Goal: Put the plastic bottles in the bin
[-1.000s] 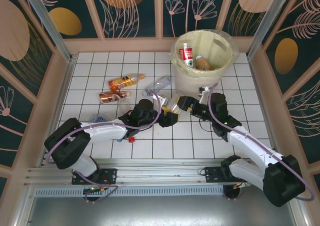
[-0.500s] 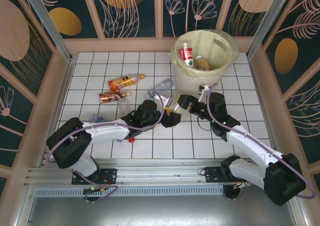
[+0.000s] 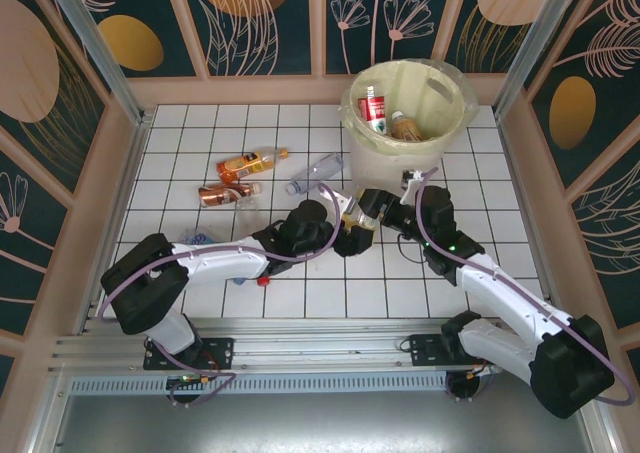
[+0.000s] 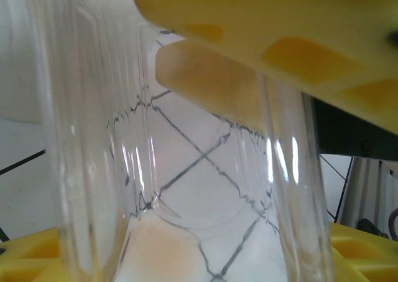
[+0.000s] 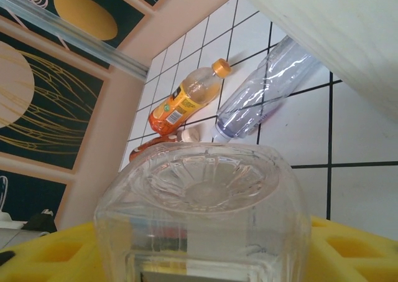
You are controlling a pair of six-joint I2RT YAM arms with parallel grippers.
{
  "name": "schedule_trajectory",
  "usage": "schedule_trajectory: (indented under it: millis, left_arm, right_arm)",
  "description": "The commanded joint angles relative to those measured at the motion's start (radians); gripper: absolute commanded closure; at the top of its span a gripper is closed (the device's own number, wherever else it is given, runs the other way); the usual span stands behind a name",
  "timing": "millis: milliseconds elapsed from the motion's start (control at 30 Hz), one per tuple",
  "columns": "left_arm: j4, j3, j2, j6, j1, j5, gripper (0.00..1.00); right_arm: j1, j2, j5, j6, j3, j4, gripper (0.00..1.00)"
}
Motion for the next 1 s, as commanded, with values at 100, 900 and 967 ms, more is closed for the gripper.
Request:
schedule_trajectory:
  millis: [100,900,967]
  left_arm:
    - [-0.020,0.047,0.004,0.030,-0.003,-0.003,0.27]
    - [-0.195,0.031,-0.358,0.212,-0.003,-0.131,0.01]
    - [-0.210,0.026,-0.367,0.221,-0.003,-0.156,0.01]
  right_arm:
    - [0.007,-0.055,0.049,-0.063,0.048,-0.057,0.42]
    - [-0.035,-0.002,0.150,-0.526,0.635,-0.323,0.44]
    - [-0.067,0.030,0.153,-0.544,0.684,-0.313,0.44]
